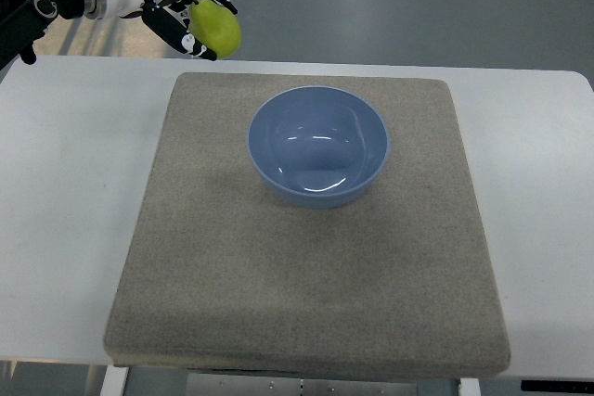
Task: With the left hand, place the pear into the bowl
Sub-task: 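Lift the pear upward with the left hand, then carry the pear over the blue bowl and lower it inside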
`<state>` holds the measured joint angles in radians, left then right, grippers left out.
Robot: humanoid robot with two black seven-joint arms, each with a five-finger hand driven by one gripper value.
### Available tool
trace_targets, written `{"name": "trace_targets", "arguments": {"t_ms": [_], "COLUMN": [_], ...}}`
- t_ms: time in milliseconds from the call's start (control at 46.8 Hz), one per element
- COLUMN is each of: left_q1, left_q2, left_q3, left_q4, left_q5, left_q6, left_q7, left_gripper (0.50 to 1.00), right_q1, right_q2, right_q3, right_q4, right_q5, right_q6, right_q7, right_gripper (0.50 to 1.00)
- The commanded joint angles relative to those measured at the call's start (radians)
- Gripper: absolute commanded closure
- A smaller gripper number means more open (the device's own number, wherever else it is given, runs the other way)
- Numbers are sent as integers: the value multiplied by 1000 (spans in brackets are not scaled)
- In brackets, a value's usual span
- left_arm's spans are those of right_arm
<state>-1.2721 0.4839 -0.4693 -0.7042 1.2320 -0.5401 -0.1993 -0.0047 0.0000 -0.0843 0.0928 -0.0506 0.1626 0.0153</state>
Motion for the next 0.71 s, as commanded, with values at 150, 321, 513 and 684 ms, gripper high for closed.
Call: {"name": "trace_targets", "arguments": {"t_ms": [150, 321, 513, 684], "left_q1": [-16, -18, -10, -9], "left_q2": [47, 58, 56, 41], "left_q3": [-2, -6, 3, 9], "left_q4": [-158, -262, -379, -428], "left_q5": [-2, -2, 0, 6], "left_q6": [-4, -6, -23, -43], "left_q7": [1, 1, 1, 8], "left_gripper": [1000, 1000, 1000, 1000], "right_q1": [0, 0, 0, 0], "right_q2": [0, 0, 0, 0], "right_q3": [0, 0, 0, 0], "right_q4": [1, 1, 1, 1], "right_q5": [0, 0, 0, 0], "right_q6": [0, 0, 0, 0], "right_q7": [0, 0, 0, 0], "right_gripper": [574, 574, 574, 574]}}
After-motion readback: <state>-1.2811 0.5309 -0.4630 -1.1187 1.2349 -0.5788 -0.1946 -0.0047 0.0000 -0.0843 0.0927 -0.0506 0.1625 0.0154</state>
